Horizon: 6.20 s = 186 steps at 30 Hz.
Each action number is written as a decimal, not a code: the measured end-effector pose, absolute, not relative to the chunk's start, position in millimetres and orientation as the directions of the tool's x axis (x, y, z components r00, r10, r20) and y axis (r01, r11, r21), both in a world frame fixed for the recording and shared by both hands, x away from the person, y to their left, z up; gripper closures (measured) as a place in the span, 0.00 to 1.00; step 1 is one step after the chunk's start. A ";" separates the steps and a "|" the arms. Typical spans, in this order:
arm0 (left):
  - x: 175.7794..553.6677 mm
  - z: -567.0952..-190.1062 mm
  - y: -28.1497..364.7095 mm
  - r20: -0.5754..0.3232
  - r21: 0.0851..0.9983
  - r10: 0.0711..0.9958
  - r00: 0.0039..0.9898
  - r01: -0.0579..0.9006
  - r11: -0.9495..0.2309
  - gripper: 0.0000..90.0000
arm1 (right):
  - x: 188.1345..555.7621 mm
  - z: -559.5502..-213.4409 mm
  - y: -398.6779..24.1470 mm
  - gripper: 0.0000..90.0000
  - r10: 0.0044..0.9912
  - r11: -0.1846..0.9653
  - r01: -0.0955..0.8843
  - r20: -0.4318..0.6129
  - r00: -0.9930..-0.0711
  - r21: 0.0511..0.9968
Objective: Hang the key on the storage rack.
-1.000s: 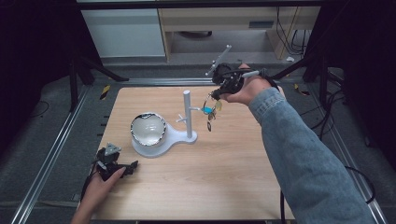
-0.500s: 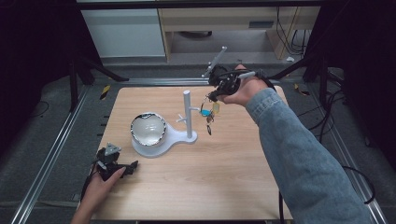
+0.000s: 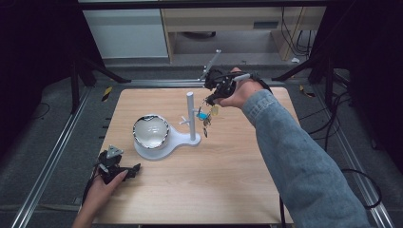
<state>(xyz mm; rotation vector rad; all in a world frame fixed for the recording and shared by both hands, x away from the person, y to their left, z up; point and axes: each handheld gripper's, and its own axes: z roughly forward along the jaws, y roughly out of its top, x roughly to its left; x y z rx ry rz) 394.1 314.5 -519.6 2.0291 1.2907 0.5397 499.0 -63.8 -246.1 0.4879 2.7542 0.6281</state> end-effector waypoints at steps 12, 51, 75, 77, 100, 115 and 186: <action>394.1 -519.5 314.7 -0.006 0.718 0.904 0.428 0.630 -0.294 0.00 | 508.1 -254.2 -55.1 1.00 0.369 0.860 0.263 -0.178 -0.912 0.436; 394.1 -519.6 314.5 -0.007 0.720 0.904 0.427 0.630 -0.291 0.00 | 530.2 -276.3 -41.4 0.99 0.369 0.866 0.300 -0.108 -0.923 0.399; 394.2 -519.6 314.6 -0.007 0.720 0.904 0.428 0.630 -0.292 0.00 | 533.0 -262.5 -57.9 0.75 0.422 0.831 0.325 -0.131 -0.897 0.451; 394.2 -519.5 314.7 -0.005 0.718 0.903 0.429 0.630 -0.295 0.00 | 532.9 -261.8 -59.0 0.71 0.427 0.827 0.326 -0.134 -0.894 0.457; 394.2 -519.7 314.4 -0.009 0.721 0.904 0.427 0.629 -0.290 0.00 | 541.7 -251.7 -86.2 0.07 0.573 0.729 0.363 -0.228 -0.788 0.580; 394.1 -519.8 314.4 -0.009 0.722 0.904 0.426 0.629 -0.289 0.00 | 534.1 -259.1 -126.2 0.11 0.640 0.688 0.384 -0.265 -0.722 0.616; 393.3 -519.7 313.6 -0.009 0.720 0.909 0.416 0.634 -0.283 0.00 | 475.6 -438.2 -249.1 0.21 0.805 0.508 0.617 -0.077 -0.588 0.601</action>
